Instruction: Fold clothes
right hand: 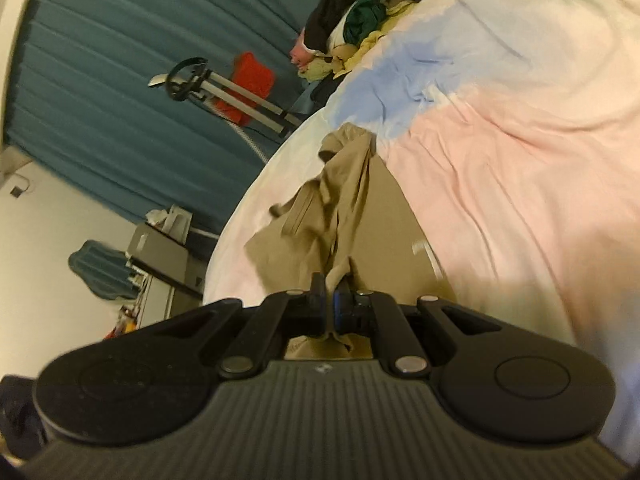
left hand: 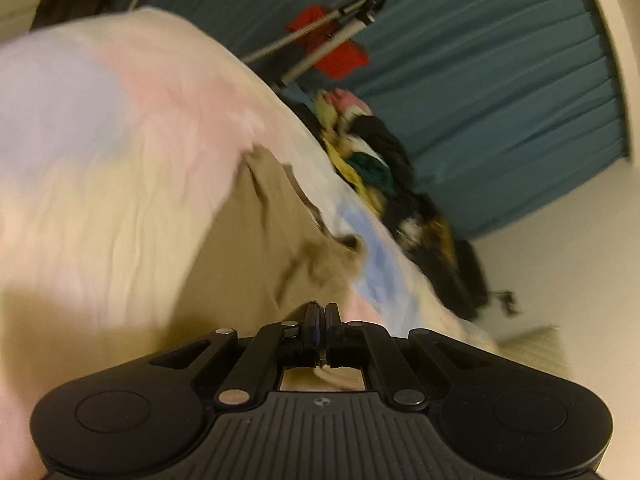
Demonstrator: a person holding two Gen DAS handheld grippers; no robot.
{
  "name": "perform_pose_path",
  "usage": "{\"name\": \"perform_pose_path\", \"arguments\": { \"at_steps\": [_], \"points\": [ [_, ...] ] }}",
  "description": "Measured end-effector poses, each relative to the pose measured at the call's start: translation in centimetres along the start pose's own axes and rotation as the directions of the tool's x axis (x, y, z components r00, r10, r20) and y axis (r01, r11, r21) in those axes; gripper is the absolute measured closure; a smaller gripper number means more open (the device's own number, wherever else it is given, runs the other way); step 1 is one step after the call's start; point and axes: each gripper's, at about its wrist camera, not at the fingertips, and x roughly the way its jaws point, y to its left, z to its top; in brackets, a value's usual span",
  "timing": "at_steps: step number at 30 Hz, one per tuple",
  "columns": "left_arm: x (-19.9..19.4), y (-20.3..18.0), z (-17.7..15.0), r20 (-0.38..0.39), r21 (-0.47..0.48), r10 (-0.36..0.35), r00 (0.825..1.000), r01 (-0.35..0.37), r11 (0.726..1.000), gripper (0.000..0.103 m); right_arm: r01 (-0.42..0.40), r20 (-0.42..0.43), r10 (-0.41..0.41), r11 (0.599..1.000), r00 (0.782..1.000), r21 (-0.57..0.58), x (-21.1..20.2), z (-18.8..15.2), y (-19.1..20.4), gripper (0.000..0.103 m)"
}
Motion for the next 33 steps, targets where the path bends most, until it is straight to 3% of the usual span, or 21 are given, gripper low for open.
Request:
{"name": "perform_pose_path", "arguments": {
  "at_steps": [4, 7, 15, 17, 19, 21, 26, 31, 33],
  "points": [
    [5.0, 0.9, 1.3, 0.016, 0.048, 0.051, 0.999, -0.052, 0.997, 0.101, 0.030, -0.002, -0.030, 1.000, 1.000, 0.010, 6.0, 1.4, -1.9, 0.096],
    [7.5, 2.0, 1.6, 0.043, 0.115, 0.090, 0.995, -0.095, 0.989, 0.101, 0.046, -0.049, -0.047, 0.999, 0.998, -0.013, 9.5, 1.6, -3.5, 0.095],
    [13.8, 6.3, 2.1, 0.022, 0.151, 0.104, 0.994, -0.106, 0.983, 0.100, 0.060, -0.102, -0.058, 0.998, 0.993, 0.012, 14.0, 1.6, -6.2, 0.092],
    [14.7, 6.6, 1.9, 0.000, 0.160, 0.100, 0.995, -0.099, 0.982, 0.098, 0.045, -0.092, -0.044, 0.999, 0.995, 0.011, 13.7, 1.2, -6.1, 0.079],
    [15.3, 6.6, 1.7, -0.003, 0.171, 0.098, 0.995, -0.096, 0.981, 0.084, -0.006, -0.096, 0.005, 1.000, 0.995, -0.018, 13.2, 1.0, -5.3, 0.035],
    [15.1, 6.2, 1.4, 0.002, 0.195, 0.089, 0.996, -0.088, 0.977, 0.060, -0.042, -0.072, 0.038, 0.997, 0.997, -0.057, 12.2, 0.9, -4.1, 0.021],
    [11.6, 2.7, -0.8, 0.069, 0.365, 0.062, 0.996, -0.083, 0.927, 0.047, -0.011, 0.053, 0.027, 0.958, 0.998, -0.286, 8.1, -0.6, -0.5, 0.026],
    [9.9, -0.4, -5.3, -0.003, 0.544, 0.104, 0.995, -0.085, 0.834, 0.046, 0.032, -0.036, -0.055, 0.886, 0.998, -0.462, 8.1, -4.1, 0.8, 0.075],
    [10.6, -0.5, -7.3, -0.072, 0.579, 0.156, 0.985, -0.086, 0.811, 0.046, 0.043, -0.067, -0.092, 0.848, 0.993, -0.529, 8.1, -5.4, 1.3, 0.079]
  ]
}}
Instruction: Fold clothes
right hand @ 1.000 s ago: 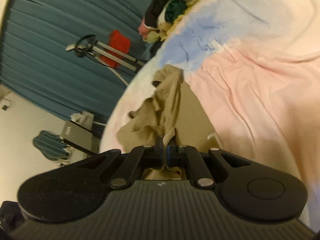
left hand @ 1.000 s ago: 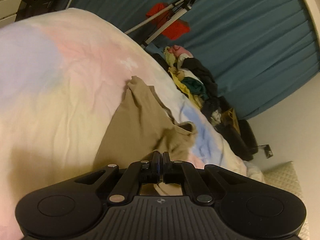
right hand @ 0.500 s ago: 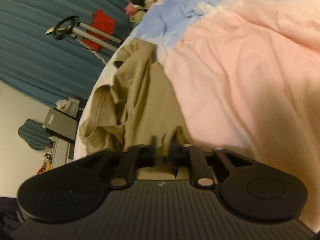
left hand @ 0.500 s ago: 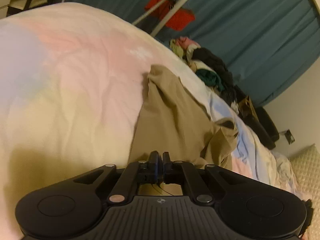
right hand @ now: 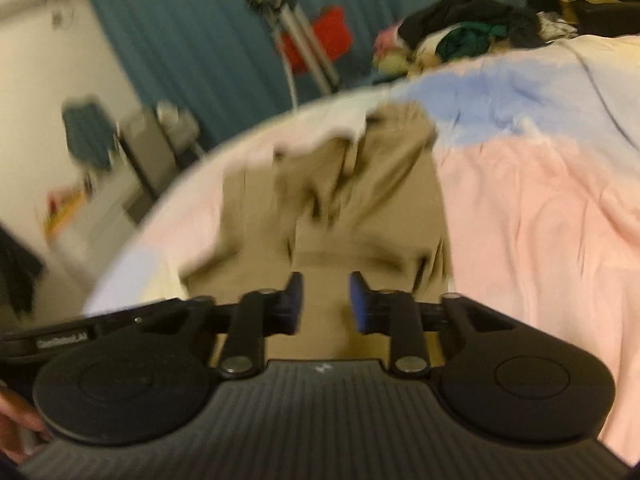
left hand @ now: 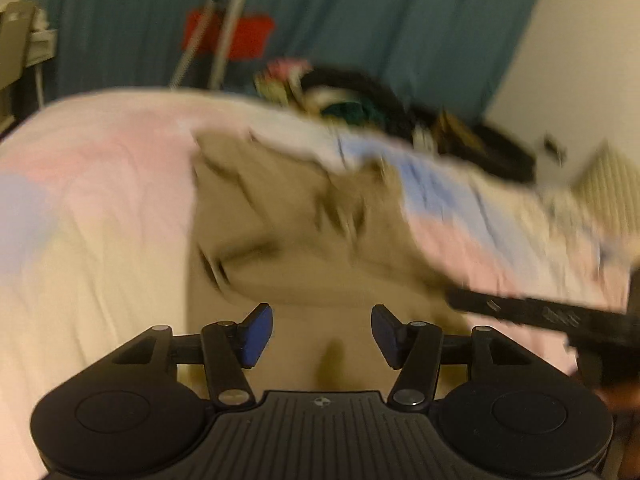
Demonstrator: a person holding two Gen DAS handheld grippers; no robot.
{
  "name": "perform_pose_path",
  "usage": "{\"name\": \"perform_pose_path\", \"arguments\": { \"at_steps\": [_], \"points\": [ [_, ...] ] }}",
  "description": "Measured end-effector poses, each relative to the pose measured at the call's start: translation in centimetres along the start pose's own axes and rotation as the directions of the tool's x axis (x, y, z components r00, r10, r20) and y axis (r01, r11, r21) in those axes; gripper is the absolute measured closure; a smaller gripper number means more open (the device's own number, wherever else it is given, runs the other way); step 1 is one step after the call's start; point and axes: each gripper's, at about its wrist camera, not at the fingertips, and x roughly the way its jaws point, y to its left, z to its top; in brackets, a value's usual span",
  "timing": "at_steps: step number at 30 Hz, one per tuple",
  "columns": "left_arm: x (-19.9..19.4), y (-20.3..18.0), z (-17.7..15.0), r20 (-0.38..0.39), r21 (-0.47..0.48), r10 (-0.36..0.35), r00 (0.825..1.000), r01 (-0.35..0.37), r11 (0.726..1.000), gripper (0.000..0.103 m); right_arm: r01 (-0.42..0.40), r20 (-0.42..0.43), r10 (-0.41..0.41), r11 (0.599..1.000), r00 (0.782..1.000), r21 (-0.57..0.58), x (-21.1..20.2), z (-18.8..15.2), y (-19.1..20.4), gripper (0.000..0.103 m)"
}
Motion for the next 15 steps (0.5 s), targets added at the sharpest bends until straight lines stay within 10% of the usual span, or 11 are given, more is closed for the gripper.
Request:
{"name": "perform_pose_path", "arguments": {
  "at_steps": [4, 15],
  "points": [
    [3.1, -0.7, -1.7, -0.117, 0.025, 0.046, 0.992, -0.043, 0.999, 0.052, 0.050, -0.096, -0.056, 0.997, 0.994, -0.060, 2.1, -1.6, 0.5, 0.083],
    [5.7, 4.2, 3.8, 0.090, -0.135, 0.172, 0.981, -0.159, 0.978, 0.067, 0.166, 0.090, -0.153, 0.973, 0.984, -0.162, 5.5, 1.5, 0.5, 0.081]
  ]
}}
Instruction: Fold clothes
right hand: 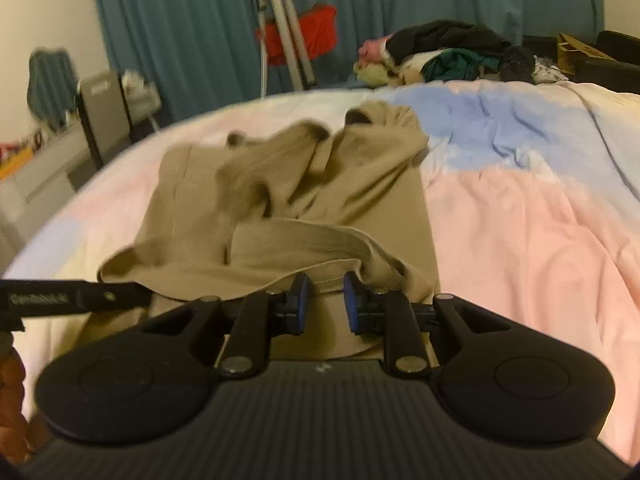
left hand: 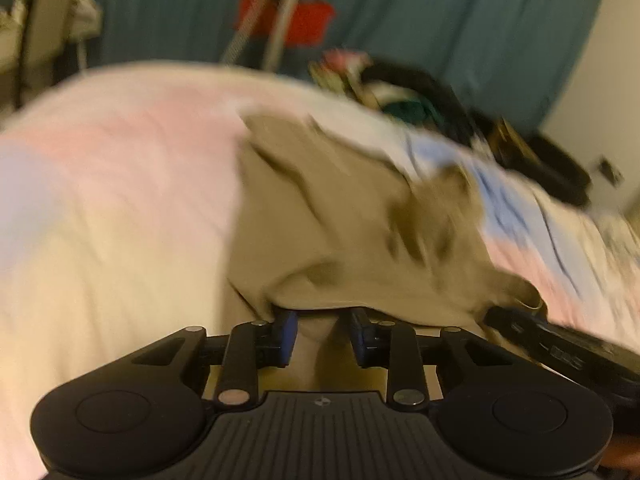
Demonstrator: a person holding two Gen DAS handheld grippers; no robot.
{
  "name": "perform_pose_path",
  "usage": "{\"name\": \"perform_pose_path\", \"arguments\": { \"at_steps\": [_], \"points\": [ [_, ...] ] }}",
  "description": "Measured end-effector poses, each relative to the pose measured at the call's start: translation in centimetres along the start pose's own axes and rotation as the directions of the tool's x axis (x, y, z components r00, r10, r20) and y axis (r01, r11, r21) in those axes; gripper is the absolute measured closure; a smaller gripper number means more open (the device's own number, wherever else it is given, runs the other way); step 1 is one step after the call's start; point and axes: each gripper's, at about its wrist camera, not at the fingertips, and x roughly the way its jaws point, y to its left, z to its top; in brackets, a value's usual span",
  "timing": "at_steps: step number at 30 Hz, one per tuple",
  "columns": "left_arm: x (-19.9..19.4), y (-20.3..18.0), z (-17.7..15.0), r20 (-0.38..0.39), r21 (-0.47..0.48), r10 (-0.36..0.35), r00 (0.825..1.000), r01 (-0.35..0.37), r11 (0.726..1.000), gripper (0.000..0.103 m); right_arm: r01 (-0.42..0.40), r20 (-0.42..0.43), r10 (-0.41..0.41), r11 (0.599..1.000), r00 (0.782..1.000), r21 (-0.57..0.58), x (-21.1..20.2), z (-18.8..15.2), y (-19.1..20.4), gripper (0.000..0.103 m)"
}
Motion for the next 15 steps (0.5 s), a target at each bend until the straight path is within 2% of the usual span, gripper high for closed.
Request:
{"name": "perform_pose_path", "arguments": {
  "at_steps": [2, 5, 8, 12, 15],
  "points": [
    [-0.7, 0.6, 0.6, 0.062, 0.004, 0.030, 0.998, -0.030, 1.000, 0.067, -0.003, -0.015, 0.003, 1.000, 1.000, -0.001, -0.3, -0.3, 0.0, 0.081],
    [-1.4, 1.0, 0.9, 0.072, -0.041, -0.012, 0.997, 0.015, 0.999, 0.062, -0.008, -0.039, 0.008, 1.000, 0.999, -0.002, -0.8, -0.7, 0.1, 0.080],
    [-2.3, -0.3, 0.6, 0.063, 0.015, -0.027, 0.998, 0.026, 1.000, 0.060, -0.013, -0.062, 0.013, 1.000, 0.998, -0.004, -1.4, -1.1, 0.1, 0.080],
    [-3.3, -2.2, -1.0, 0.013, 0.089, -0.056, 0.998, 0.055, 0.994, 0.055, -0.020, -0.093, 0.019, 1.000, 0.996, -0.005, -2.0, -1.7, 0.2, 0.079],
    [-3.9, -3.2, -3.0, -0.084, 0.167, -0.059, 0.995, 0.072, 0.983, 0.053, -0.025, -0.116, 0.024, 1.000, 0.993, -0.006, -2.5, -2.1, 0.2, 0.079]
  ]
}}
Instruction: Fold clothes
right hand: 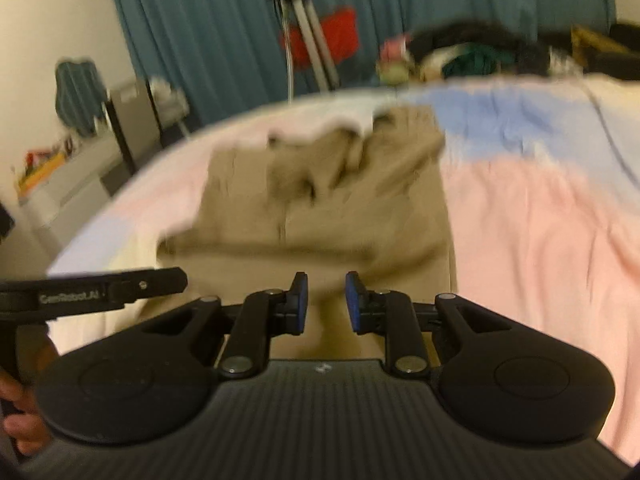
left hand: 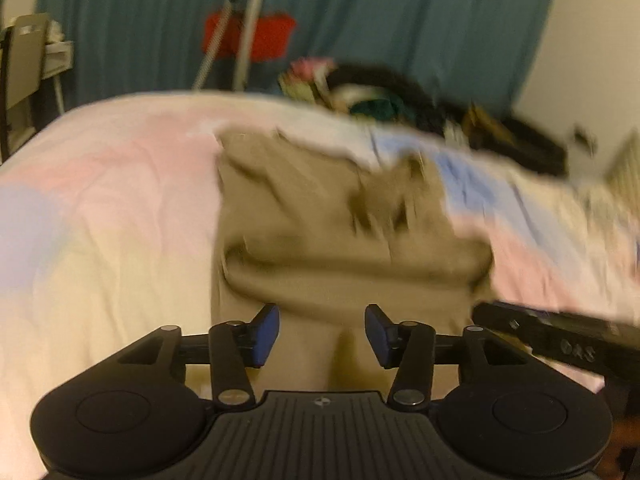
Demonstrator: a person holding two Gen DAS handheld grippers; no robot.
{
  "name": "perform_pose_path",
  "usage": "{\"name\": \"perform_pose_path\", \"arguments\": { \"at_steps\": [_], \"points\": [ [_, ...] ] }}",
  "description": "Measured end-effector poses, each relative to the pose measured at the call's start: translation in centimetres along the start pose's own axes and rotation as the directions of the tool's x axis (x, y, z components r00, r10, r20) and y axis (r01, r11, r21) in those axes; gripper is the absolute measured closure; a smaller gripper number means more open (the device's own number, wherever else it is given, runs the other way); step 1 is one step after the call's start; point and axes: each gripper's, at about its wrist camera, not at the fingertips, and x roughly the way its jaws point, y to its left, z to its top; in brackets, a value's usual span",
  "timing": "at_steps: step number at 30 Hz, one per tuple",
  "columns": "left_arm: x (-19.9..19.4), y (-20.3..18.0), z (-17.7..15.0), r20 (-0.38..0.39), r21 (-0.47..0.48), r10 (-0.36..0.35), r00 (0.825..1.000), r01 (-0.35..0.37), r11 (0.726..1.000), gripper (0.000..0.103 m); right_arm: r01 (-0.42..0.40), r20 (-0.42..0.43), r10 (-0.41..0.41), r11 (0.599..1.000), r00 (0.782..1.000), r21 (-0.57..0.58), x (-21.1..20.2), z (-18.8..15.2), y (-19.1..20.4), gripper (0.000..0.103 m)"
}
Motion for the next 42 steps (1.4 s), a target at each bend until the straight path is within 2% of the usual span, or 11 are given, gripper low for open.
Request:
{"name": "perform_pose_path", "arguments": {
  "at_steps": [2, 5, 12, 15, 20, 23, 26, 30, 34, 38, 42],
  "points": [
    [0.3, -0.4, -1.2, -0.052, 0.045, 0.001, 0.999, 0.001, 0.999, 0.053, -0.003, -0.015, 0.003, 1.000, 1.000, -0.001, -0.3, -0.3, 0.0, 0.081],
    [1.7, -0.4, -1.3, -0.080, 0.046, 0.030, 0.996, -0.026, 0.999, 0.053, -0.023, -0.020, 0.023, 0.999, 1.000, 0.036, 0.4, 0.0, -0.6, 0.083],
    [5.0, 0.6, 1.7, 0.002, -0.011, 0.067, 0.998, -0.067, 0.998, 0.054, -0.044, 0.035, 0.042, 0.997, 0.999, 0.055, 3.4, 2.9, -1.2, 0.082],
    [4.6, 1.3, 2.4, 0.129, -0.019, 0.078, 0.989, -0.076, 0.997, 0.054, -0.060, 0.089, 0.056, 0.997, 0.994, 0.044, 3.8, 3.5, -1.5, 0.081],
    [3.9, 2.5, 3.5, 0.225, -0.087, 0.060, 0.972, -0.041, 0.995, 0.053, -0.088, 0.205, 0.066, 0.991, 0.977, 0.102, 3.6, 3.3, -3.3, 0.078],
    [3.5, 2.6, 3.6, 0.211, -0.099, 0.022, 0.977, -0.002, 0.995, 0.050, -0.072, 0.210, 0.045, 0.990, 0.977, 0.121, 3.8, 3.5, -3.5, 0.078],
    [3.1, 1.4, 2.9, 0.194, -0.046, 0.019, 0.981, -0.011, 0.999, 0.043, -0.048, 0.172, 0.031, 0.994, 0.985, 0.098, 4.0, 3.4, -3.0, 0.078],
    [2.8, 0.1, 1.6, 0.160, -0.043, -0.004, 0.987, 0.011, 0.999, 0.038, -0.033, 0.147, 0.021, 0.996, 0.989, 0.086, 3.7, 3.0, -2.4, 0.078],
    [3.7, -0.8, 0.9, 0.096, 0.015, 0.010, 0.995, -0.012, 1.000, 0.034, -0.028, 0.133, 0.022, 0.999, 0.991, 0.047, 3.0, 2.4, -1.5, 0.078],
    [5.9, 0.8, 1.6, 0.048, -0.069, 0.033, 0.998, -0.030, 0.997, 0.034, -0.033, 0.104, 0.027, 0.998, 0.994, 0.056, 3.1, 1.3, -1.3, 0.079],
    [6.3, 1.0, 2.9, 0.086, -0.034, 0.088, 0.992, -0.085, 0.996, 0.030, -0.039, 0.111, 0.032, 0.997, 0.993, 0.062, 2.8, 0.8, -1.3, 0.078]
  ]
}}
